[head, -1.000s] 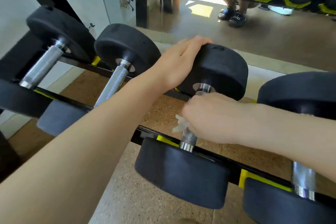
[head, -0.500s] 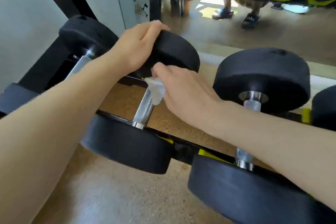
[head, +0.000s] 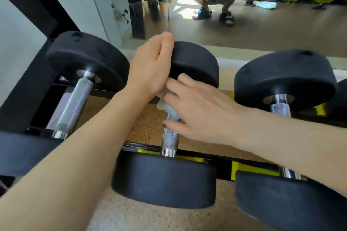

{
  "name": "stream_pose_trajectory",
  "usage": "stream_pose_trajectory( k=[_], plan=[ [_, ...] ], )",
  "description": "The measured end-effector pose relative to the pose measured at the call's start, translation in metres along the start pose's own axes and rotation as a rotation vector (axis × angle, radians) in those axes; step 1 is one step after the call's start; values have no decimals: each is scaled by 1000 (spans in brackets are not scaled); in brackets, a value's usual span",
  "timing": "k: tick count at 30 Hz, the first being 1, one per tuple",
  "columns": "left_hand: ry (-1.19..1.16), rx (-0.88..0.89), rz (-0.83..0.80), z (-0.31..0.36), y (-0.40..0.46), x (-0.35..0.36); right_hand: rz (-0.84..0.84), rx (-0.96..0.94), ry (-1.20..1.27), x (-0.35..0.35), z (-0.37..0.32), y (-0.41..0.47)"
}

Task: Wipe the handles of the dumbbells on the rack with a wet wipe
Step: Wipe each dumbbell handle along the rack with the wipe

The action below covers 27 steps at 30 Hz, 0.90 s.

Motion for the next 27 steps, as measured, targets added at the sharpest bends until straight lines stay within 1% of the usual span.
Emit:
stream_pose_trajectory(
  k=[2,4,11,15,17,21,27],
  plan=[
    [-14,18,-8,-1,0,-1,-4,-77,-15,6,7,5],
    [-17,24,-22,-3,1,-1,5,-115,17,11,10,7],
    [-29,17,-33,-4,2,0,125,-54,52,21,9,10],
    [-48,-10,-42,-4,4,0,172,42,-28,19,11,12],
    [-56,-30,-39,-5,4,0,208,84,-26,18,12,8],
    [-74,-41,-39,-4,3,-1,266,201,87,20,5,-2],
    [-87,-49,-34,-5,3,-1,267,387,233,15,0,-10]
  ],
)
Point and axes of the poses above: each hand's wrist, its own y-axis towards the middle knuckle, its own x-axis out of the palm, z = x × y, the point moved 3 cm from there along y, towards the middle knuckle, and after that the axes turned 5 degrees about z, right-handed, at the moved point
